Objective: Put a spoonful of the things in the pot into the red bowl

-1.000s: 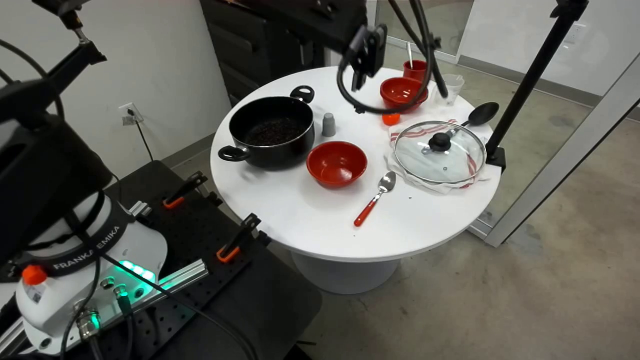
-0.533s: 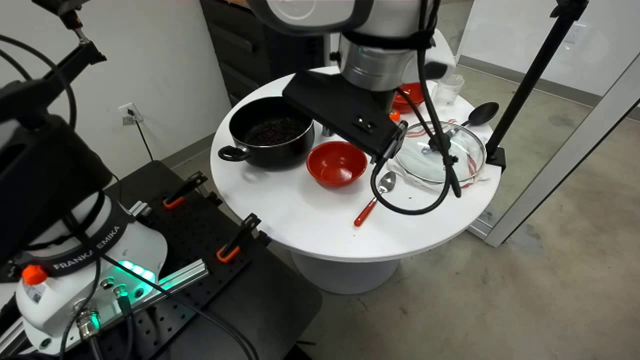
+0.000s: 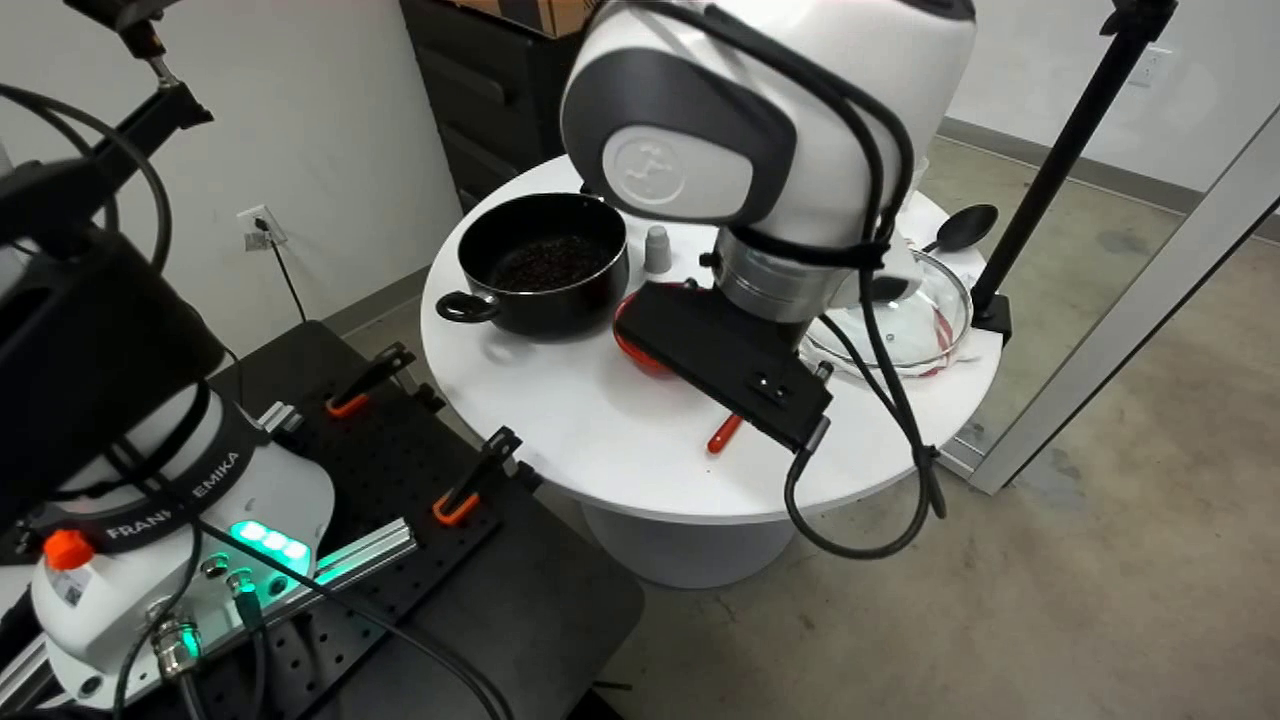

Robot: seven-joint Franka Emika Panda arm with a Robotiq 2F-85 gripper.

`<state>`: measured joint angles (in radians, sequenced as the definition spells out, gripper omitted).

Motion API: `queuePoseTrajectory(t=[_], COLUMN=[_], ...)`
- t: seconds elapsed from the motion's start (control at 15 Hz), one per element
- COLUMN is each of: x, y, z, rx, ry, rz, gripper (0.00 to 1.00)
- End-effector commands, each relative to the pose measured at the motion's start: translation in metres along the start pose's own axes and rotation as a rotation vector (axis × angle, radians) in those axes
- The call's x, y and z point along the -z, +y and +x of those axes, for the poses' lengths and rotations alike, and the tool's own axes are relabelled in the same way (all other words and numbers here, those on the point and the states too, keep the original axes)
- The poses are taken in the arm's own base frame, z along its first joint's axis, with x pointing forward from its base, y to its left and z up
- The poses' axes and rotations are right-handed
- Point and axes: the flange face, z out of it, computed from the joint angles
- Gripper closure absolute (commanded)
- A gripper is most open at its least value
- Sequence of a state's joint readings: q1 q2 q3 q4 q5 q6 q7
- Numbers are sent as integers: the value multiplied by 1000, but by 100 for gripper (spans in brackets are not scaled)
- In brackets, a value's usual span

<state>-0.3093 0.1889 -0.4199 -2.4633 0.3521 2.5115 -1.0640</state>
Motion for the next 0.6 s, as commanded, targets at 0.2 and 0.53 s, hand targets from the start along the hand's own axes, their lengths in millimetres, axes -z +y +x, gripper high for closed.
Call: queuePoseTrajectory(t=[0.2,0.53], x=[-68,-100], y=[27,15], z=[-34,-47], rx=[43,80], ry=[1,-18], rz=[-38,-3], gripper=[0,0])
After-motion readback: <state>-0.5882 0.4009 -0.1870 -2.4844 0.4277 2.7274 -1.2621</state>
